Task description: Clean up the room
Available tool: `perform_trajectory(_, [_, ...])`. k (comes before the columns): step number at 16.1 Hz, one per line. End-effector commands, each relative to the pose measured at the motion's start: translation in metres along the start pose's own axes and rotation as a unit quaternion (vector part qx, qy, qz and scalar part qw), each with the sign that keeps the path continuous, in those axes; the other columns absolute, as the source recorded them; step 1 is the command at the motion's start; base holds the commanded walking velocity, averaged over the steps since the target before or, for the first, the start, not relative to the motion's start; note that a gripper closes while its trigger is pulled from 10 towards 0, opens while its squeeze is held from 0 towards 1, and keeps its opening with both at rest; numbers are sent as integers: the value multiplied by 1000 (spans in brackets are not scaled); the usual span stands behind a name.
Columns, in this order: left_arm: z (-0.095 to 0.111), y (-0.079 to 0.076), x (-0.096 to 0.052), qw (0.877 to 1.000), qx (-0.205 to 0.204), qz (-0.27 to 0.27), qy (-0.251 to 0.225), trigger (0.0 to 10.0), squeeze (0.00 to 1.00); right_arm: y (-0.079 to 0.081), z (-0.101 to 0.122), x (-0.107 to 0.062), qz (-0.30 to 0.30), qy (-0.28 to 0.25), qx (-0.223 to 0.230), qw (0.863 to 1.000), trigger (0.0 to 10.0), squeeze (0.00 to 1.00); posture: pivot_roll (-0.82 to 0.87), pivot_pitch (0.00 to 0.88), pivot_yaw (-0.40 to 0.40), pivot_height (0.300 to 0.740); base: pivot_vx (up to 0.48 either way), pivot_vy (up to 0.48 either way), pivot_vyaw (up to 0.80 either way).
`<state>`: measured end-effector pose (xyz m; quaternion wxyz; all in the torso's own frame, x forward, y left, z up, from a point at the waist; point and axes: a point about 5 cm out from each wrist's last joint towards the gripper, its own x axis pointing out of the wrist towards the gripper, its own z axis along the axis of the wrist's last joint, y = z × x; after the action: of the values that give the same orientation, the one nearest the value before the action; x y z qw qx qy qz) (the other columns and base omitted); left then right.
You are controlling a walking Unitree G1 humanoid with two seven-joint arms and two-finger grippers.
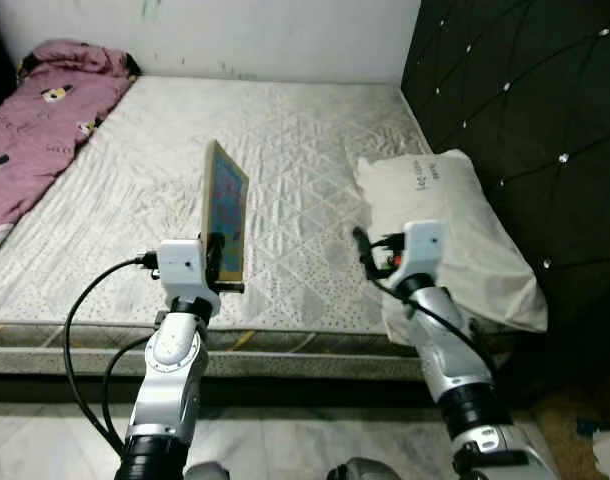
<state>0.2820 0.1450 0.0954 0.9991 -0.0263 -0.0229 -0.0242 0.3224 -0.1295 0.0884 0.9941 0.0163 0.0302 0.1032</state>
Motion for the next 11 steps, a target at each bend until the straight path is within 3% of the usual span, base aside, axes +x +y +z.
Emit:
perform_trajectory(1, [12,0,5,1000,-2,-2,-30,10000,0,1,7,4,2,-13,-4,1000,10000,0,-49,0,-31,740,0,0,-575])
perform_trajectory(11, [12,1,4,999,-6,1,-32,10000,0,3,8,7,7,-17,-6,1000,10000,0,-48,0,-36,740,277,0,-58])
